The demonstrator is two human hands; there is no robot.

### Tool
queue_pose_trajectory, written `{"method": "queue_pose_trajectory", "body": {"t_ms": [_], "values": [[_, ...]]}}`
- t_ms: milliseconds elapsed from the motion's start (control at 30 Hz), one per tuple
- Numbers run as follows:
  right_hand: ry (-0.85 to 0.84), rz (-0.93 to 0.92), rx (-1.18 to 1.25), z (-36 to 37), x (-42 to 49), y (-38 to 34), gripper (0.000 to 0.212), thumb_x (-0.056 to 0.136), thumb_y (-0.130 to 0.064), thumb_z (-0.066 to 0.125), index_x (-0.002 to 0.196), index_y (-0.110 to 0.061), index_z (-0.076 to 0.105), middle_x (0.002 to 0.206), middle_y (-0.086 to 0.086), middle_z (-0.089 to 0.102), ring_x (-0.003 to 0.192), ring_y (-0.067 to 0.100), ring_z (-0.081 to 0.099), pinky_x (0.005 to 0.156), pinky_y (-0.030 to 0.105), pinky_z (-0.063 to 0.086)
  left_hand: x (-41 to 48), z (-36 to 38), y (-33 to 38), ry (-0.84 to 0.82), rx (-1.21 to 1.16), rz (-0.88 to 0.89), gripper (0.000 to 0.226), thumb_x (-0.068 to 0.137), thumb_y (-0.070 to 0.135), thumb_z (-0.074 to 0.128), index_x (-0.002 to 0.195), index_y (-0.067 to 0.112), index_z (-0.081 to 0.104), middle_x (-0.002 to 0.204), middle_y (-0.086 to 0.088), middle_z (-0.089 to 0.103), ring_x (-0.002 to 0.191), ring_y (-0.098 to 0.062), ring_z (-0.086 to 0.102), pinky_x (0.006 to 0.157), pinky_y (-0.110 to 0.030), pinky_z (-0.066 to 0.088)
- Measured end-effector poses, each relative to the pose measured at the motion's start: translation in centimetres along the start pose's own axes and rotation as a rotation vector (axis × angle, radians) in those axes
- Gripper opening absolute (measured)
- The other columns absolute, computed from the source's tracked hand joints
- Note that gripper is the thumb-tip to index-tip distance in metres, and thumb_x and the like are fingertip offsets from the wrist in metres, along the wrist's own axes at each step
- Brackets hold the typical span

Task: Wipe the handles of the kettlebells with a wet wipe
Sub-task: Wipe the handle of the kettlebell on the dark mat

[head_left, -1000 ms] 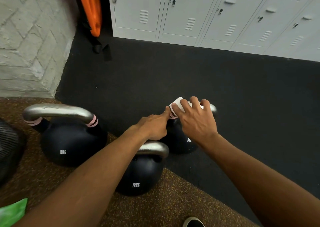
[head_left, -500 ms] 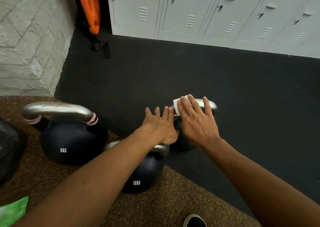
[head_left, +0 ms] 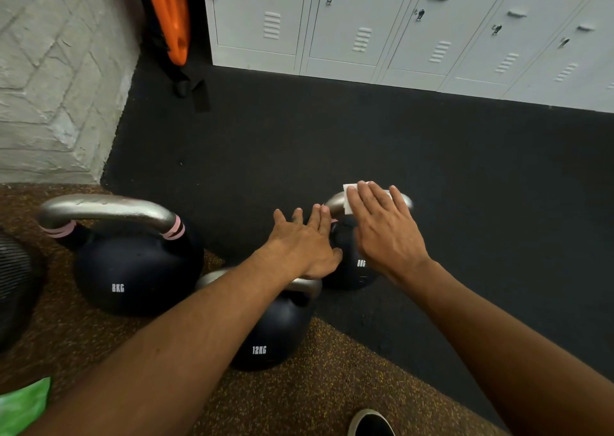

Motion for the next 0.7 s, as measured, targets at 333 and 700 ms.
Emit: {"method": "queue_pose_trajectory", "body": {"t_ms": [333, 700], "values": [[-0.013, -0.087, 0.016, -0.6, 1.5, -1.2, 0.057, 0.099, -0.033, 0.024, 0.151, -0.01, 0.029, 0.156, 0.011, 0.034, 0.146, 0.026, 0.027, 0.119, 0.048, 0.015, -0.2, -0.2, 0.1, 0.011, 0.002, 0.023, 0.081, 0.099, 0.059, 0.022, 0.157, 0.013, -0.011, 0.167, -0.006, -0.006, 0.152, -0.036, 0.007, 0.117, -0.065, 0.01], [-0.031, -0.077, 0.041, -0.1, 2.0, -1.1, 0.057, 0.098, -0.029, 0.03, 0.152, -0.008, 0.028, 0.156, 0.012, 0.033, 0.146, 0.027, 0.027, 0.12, 0.047, 0.014, 0.0, -0.7, -0.1, 0.01, -0.001, 0.032, 0.082, 0.097, 0.058, 0.026, 0.158, 0.013, -0.005, 0.167, -0.007, -0.001, 0.152, -0.034, 0.012, 0.117, -0.065, 0.012]]}}
Point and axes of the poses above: each hand's wrist, its own x-axis towards the middle knuckle, its own z-axis out of the palm, y = z × x, the point moved 5 cm from there along x, towards the middle knuckle
